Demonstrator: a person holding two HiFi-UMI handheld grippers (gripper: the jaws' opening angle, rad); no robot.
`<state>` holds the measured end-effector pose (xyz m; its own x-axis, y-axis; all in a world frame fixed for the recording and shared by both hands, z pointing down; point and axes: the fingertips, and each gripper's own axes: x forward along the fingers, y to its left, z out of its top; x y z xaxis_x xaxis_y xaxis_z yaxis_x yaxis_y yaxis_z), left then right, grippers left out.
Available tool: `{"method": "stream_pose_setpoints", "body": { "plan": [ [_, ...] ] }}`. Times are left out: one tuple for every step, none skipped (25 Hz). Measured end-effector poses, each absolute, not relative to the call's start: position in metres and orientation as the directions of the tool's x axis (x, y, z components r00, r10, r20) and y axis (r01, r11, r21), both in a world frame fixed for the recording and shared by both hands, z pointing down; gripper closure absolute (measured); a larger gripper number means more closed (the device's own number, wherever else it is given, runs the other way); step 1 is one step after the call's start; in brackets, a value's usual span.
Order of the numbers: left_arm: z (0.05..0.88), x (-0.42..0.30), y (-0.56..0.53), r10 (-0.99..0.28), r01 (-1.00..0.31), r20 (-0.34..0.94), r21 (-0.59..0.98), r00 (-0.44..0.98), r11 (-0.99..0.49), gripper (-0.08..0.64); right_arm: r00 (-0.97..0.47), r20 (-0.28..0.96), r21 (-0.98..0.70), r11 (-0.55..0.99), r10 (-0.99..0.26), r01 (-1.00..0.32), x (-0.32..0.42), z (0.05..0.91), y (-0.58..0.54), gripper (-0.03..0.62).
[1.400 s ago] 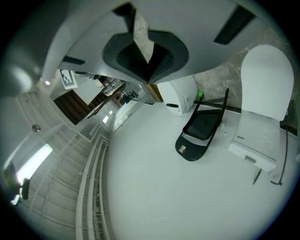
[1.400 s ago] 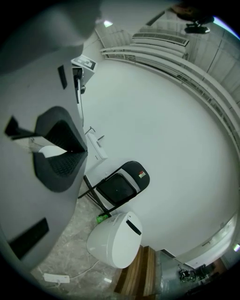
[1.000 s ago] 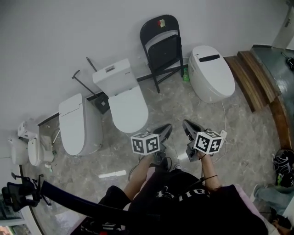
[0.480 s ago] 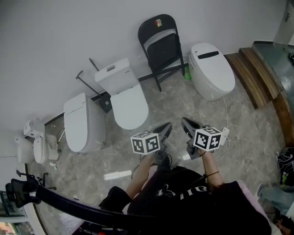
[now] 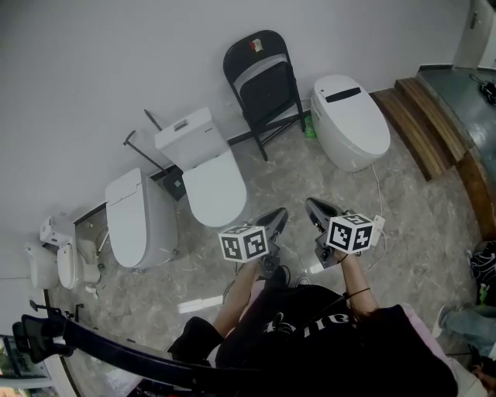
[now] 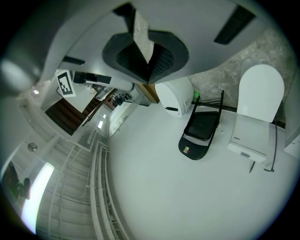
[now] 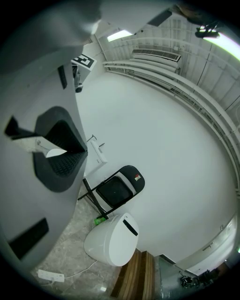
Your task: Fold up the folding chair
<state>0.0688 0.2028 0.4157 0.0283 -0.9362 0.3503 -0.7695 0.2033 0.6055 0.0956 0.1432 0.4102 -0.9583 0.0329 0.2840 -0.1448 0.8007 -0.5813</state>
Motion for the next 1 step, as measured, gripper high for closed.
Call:
{"method": "stream_pose_setpoints", "body": {
  "plan": [
    [0.4164,0.0672,0.2026,-0.936,-0.768,0.350,0.607,0.027,0.205,0.557,-0.958,0.285,-0.581,0.801,0.034,-0.144,0.0946,0.4104,0.1428,0.578]
  ]
}}
